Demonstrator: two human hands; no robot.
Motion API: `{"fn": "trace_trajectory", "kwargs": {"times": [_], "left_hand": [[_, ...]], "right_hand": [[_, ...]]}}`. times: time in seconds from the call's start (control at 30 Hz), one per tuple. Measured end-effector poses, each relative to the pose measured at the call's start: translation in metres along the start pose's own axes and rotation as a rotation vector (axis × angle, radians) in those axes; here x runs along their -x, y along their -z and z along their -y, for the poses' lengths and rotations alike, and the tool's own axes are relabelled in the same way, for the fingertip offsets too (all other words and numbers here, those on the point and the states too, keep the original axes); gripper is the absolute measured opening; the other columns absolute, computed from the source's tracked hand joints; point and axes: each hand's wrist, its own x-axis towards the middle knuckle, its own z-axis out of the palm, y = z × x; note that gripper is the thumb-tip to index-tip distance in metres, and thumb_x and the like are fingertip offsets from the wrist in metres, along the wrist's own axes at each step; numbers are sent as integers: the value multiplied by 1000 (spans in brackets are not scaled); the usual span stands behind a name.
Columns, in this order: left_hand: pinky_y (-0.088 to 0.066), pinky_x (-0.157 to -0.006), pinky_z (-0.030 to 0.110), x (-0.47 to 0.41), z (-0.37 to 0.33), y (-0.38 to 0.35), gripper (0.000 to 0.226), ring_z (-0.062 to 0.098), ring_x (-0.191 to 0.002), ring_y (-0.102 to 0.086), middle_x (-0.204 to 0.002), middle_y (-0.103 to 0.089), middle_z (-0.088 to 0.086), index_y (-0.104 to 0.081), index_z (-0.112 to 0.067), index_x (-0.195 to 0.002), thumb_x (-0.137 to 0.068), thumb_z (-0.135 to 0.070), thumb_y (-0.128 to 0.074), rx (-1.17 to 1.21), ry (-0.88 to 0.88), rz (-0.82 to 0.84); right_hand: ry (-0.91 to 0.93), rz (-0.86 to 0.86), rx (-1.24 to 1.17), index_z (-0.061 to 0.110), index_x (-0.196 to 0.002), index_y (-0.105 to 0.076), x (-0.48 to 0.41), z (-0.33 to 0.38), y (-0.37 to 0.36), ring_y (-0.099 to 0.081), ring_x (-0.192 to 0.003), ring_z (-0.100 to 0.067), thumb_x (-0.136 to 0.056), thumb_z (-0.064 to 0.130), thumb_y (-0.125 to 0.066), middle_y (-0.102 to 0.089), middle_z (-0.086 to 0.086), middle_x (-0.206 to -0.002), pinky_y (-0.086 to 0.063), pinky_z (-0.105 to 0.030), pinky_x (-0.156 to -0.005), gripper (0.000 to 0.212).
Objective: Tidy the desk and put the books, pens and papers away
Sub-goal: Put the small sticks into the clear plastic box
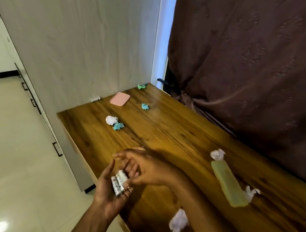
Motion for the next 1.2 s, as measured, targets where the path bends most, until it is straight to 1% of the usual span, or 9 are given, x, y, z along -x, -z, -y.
{"fn": "trace_trajectory", "kwargs": {"times": [0.1, 0.2, 0.33, 0.57, 0.73, 0.87, 1.0, 1.1, 1.2], "left_hand": [[-60, -59, 34, -26, -47, 3, 74, 20, -76, -73, -92, -74, 10, -77, -3, -82, -10, -4, -95, 10, -76, -48], [-60, -62, 37, -50, -106, 8, 77, 21, -84, -72, -100, -73, 11, -77, -1, -84, -9, 0, -93, 13, -107, -54], [-59, -72, 43, -75, -179, 8, 84, 24, -103, -67, -118, -67, 12, -73, -1, -102, -20, 5, -90, 37, -164, -18], [-57, -74, 51, -105, -261, 11, 91, 27, -106, -65, -121, -66, 7, -70, -7, -107, -19, 6, -91, 60, -228, -12], [-56, -74, 53, -120, -290, 19, 74, 28, -108, -64, -121, -66, 9, -75, -5, -97, -25, 3, -89, 36, -225, -13], [-58, -72, 49, -124, -300, 22, 65, 27, -107, -65, -121, -65, 13, -75, -2, -97, -33, 0, -84, 44, -211, -12], [-57, -74, 50, -133, -306, 27, 69, 30, -109, -63, -126, -61, 16, -72, 1, -102, -34, -1, -85, 98, -159, 47], [-43, -102, 50, -147, -309, 27, 54, 28, -134, -40, -147, -39, 16, -49, 0, -132, -81, -15, -55, 75, -38, 6], [7, -117, 35, -166, -304, 56, 63, 16, -147, -5, -158, -12, 3, -12, -10, -150, -96, -36, 7, -101, 117, 178]], "right_hand": [[-43, -283, -199, 32, -125, -52, -60, -7, 10, -54, -115, -4, -77, 14, -74, -61, 7, -120, -49, -31, -97, 56], [-165, -511, -278, 27, -107, -62, -130, -22, 20, -63, -97, -9, -79, 17, -72, -66, 8, -97, -53, -32, -87, 31], [-312, -527, -222, 15, -98, -63, -232, -52, 17, -62, -86, -14, -81, 11, -69, -65, 2, -86, -54, -35, -82, 19], [-388, -482, 258, 8, -115, -58, -380, -71, 6, -55, -112, -30, -85, 22, -64, -60, -14, -120, -45, -31, -89, 34], [-510, -457, 266, 8, -125, -46, -430, -86, -11, -43, -123, -34, -80, 29, -71, -49, -18, -130, -37, -37, -102, 56], [-529, -560, 387, 13, -125, -46, -443, -95, -19, -41, -124, -32, -81, 34, -68, -49, -13, -131, -38, -41, -101, 53], [-505, -604, 103, 10, -114, -53, -442, -87, -6, -51, -112, -30, -75, 22, -72, -57, -13, -118, -42, -33, -93, 46], [-322, -538, -250, 19, -105, -52, -393, -58, 14, -59, -100, -19, -70, 17, -78, -61, -1, -105, -48, -29, -82, 44], [-187, -311, -177, 32, -111, -49, -319, -32, 23, -56, -109, -9, -70, 17, -78, -56, 4, -118, -51, -29, -89, 53]]}}
